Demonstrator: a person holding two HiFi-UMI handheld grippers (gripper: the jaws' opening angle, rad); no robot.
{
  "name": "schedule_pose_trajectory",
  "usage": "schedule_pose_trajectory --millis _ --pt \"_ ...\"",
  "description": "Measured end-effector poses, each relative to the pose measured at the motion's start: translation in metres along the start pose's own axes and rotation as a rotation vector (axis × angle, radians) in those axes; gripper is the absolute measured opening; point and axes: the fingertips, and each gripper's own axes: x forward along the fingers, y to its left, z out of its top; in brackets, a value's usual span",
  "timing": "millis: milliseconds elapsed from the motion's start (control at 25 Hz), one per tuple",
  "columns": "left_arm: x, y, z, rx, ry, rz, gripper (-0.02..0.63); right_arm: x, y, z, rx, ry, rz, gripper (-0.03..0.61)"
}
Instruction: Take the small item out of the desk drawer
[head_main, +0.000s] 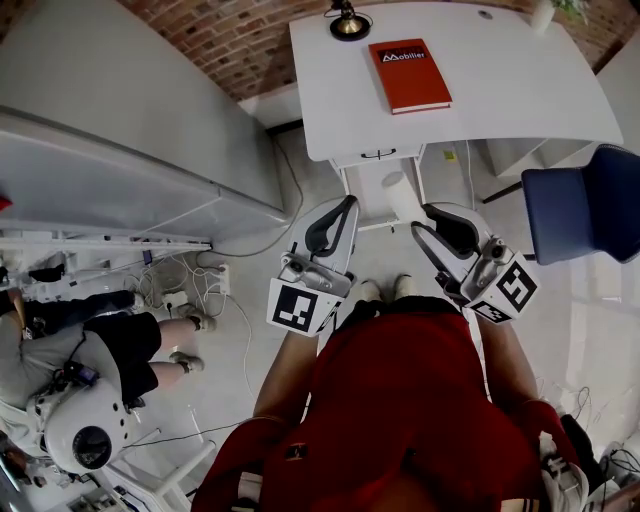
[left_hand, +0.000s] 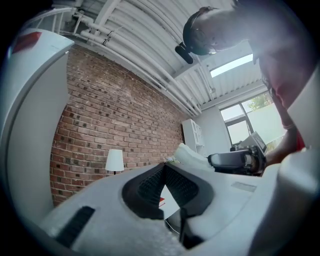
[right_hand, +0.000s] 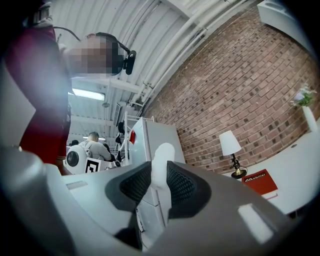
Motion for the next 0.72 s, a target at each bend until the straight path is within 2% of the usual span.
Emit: schedule_pose_trajectory --millis 120,280,400,560,720 --pt "-0.004 -0.003 -0.002 0.001 -0.002 -0.002 0.006 -0.005 0.005 -0.005 0.002 0.004 -0.003 0.109" --pt "-0.012 -0.001 0.022 -0.010 -0.011 0.005 0.005 -0.003 0.021 0.013 -0.012 0.022 -0.007 0.109" --pt "-0.015 -0.001 0.026 -0.015 -0.010 0.009 0.005 -0.004 0.025 0.015 -0.012 0.033 -0.012 0.109" --pt "-0.021 0.007 0.009 -0.016 0.003 0.000 0.005 -0.001 0.023 -0.004 -0.001 0.043 -0.027 0.109" --pt "-0.026 0.020 -0.033 -0.026 0.025 -0.008 0.005 0.004 0.010 -0.046 0.018 0.048 -0.047 0.109"
